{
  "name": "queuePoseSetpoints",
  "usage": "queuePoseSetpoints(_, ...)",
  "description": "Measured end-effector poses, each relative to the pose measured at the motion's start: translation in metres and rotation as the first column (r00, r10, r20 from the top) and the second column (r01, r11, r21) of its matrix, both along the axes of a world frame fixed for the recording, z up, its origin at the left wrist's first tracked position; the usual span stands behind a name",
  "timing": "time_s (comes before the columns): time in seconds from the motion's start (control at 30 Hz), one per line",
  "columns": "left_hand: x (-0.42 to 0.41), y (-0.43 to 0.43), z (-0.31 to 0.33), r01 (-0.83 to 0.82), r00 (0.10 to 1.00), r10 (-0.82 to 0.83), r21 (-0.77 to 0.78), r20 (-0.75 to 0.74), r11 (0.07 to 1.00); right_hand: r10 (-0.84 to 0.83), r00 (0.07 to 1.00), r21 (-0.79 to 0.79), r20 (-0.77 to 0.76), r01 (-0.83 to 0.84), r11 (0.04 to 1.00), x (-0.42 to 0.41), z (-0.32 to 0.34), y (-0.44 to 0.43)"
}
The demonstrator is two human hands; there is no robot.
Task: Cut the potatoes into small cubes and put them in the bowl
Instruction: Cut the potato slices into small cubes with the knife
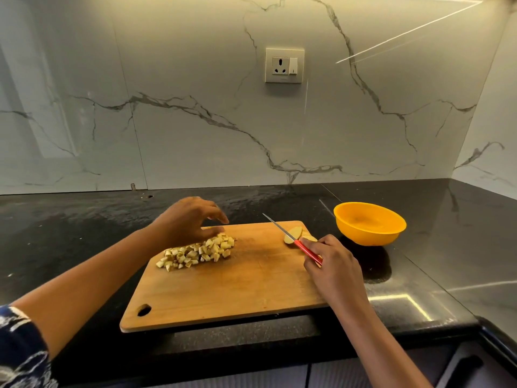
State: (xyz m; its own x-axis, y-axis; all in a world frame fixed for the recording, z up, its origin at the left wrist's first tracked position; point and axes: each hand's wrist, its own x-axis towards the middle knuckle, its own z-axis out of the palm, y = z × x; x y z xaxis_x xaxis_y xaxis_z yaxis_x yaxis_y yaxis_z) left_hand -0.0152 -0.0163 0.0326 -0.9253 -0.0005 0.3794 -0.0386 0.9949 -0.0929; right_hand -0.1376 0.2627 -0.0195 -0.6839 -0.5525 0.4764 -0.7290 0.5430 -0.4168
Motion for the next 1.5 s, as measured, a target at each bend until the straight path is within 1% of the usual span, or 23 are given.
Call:
queuePoseSetpoints(0.07,-0.007,0.017,-0.006,0.04,0.986,-0.038,-0.006,0.163,0.999,-0.004,1.0,-0.006,0.001,0.004,1.0,0.0,0.0,0.0)
queuePoseSetpoints(0.1,-0.01,0.025,-0.01,0.034,0.972,-0.021,-0.049,0.234,0.998,-0.007,1.0,-0.007,0.002,0.007,1.0,0.001,0.0,0.0)
queuePoseSetpoints(0.17,-0.015,0.031,-0.017,0.002,0.954,0.036,-0.126,0.299,0.992,-0.009,1.0,-0.011,0.002,0.009,1.0,0.001,0.0,0.0)
queuePoseSetpoints(0.2,-0.015,0.031,-0.018,-0.021,0.956,0.057,-0.126,0.289,0.992,-0.01,1.0,-0.014,0.001,0.01,1.0,0.001,0.0,0.0)
queuePoseSetpoints(0.4,-0.004,0.018,-0.008,-0.099,0.989,0.105,-0.065,0.105,0.993,-0.011,1.0,-0.02,0.001,0.011,1.0,0.002,0.0,0.0)
queuePoseSetpoints(0.57,-0.002,0.012,-0.005,-0.166,0.985,0.166,0.018,-0.043,0.986,-0.016,1.0,-0.042,0.007,0.017,0.999,0.0,0.0,0.0)
queuePoseSetpoints(0.7,-0.009,0.019,-0.004,-0.273,0.96,0.273,0.009,-0.058,0.962,-0.018,0.999,-0.105,0.034,0.021,0.994,-0.001,-0.001,0.001)
queuePoseSetpoints(0.8,-0.021,0.034,-0.002,-0.317,0.948,0.317,0.0,0.019,0.948,-0.029,0.997,-0.225,0.065,0.043,0.973,-0.005,-0.001,0.003)
queuePoseSetpoints(0.87,-0.034,0.046,-0.004,-0.287,0.955,0.286,0.002,0.08,0.958,-0.049,0.994,-0.299,0.093,0.075,0.951,-0.008,-0.001,0.005)
queuePoseSetpoints(0.93,-0.049,0.06,-0.004,-0.239,0.963,0.229,0.056,0.145,0.969,-0.062,0.99,-0.333,0.125,0.101,0.937,-0.01,-0.001,0.007)
queuePoseSetpoints(0.97,-0.057,0.067,-0.002,-0.201,0.965,0.174,0.126,0.197,0.971,-0.063,0.989,-0.337,0.135,0.105,0.936,-0.011,-0.001,0.007)
queuePoseSetpoints(1.03,-0.073,0.081,-0.001,-0.13,0.95,0.028,0.311,0.312,0.941,-0.054,0.987,-0.338,0.149,0.103,0.936,-0.012,-0.001,0.008)
queuePoseSetpoints(1.1,-0.089,0.092,-0.004,-0.119,0.927,-0.04,0.393,0.374,0.912,-0.045,0.986,-0.339,0.16,0.098,0.936,-0.013,0.0,0.008)
queuePoseSetpoints(1.27,-0.115,0.1,-0.013,-0.136,0.916,-0.072,0.474,0.394,0.87,-0.037,0.982,-0.337,0.184,0.098,0.936,-0.017,0.0,0.01)
queuePoseSetpoints(1.5,-0.107,0.08,-0.007,-0.134,0.954,-0.027,0.507,0.297,0.851,-0.043,0.98,-0.33,0.194,0.107,0.938,-0.019,-0.001,0.008)
